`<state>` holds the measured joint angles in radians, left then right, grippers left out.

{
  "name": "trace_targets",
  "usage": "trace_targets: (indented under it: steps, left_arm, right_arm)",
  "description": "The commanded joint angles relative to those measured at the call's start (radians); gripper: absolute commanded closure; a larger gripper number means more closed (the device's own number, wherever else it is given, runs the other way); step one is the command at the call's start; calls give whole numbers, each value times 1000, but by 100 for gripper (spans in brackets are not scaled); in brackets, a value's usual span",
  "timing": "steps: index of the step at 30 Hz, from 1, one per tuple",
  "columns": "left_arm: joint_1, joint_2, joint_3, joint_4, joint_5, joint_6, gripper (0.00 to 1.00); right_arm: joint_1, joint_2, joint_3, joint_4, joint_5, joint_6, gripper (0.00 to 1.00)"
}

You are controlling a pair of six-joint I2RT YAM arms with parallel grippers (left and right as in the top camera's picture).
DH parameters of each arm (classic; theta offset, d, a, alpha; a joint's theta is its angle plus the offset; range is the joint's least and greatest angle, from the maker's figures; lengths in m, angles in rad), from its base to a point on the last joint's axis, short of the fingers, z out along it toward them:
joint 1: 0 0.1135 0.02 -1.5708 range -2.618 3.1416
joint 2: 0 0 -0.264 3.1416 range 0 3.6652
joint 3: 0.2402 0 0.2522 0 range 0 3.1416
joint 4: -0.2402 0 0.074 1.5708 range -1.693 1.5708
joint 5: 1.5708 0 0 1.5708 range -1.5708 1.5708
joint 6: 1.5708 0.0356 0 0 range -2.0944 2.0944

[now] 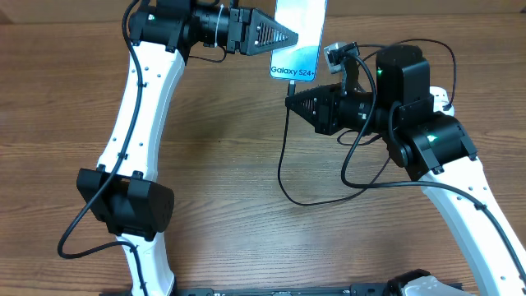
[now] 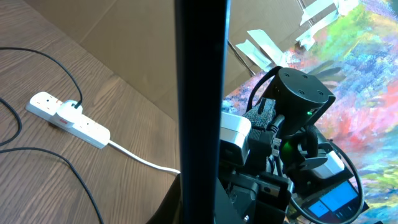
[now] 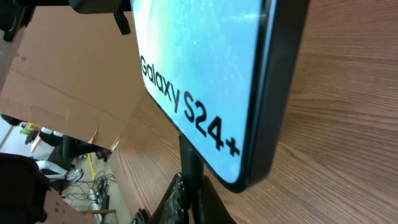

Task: Plug charger to phone and switch on socket

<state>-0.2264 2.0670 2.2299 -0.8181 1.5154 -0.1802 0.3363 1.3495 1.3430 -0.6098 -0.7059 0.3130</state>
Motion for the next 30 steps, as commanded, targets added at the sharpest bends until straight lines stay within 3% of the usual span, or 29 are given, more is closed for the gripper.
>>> trace_targets:
  steps: [1,30]
  left_arm:
    - [9,-8,9,5,22,19,96]
    - [-4,-8,9,3,5,15,96]
  right_arm:
    - [5,-14,33,15,9,2,96]
    - [5,-14,33,-17,50,5,96]
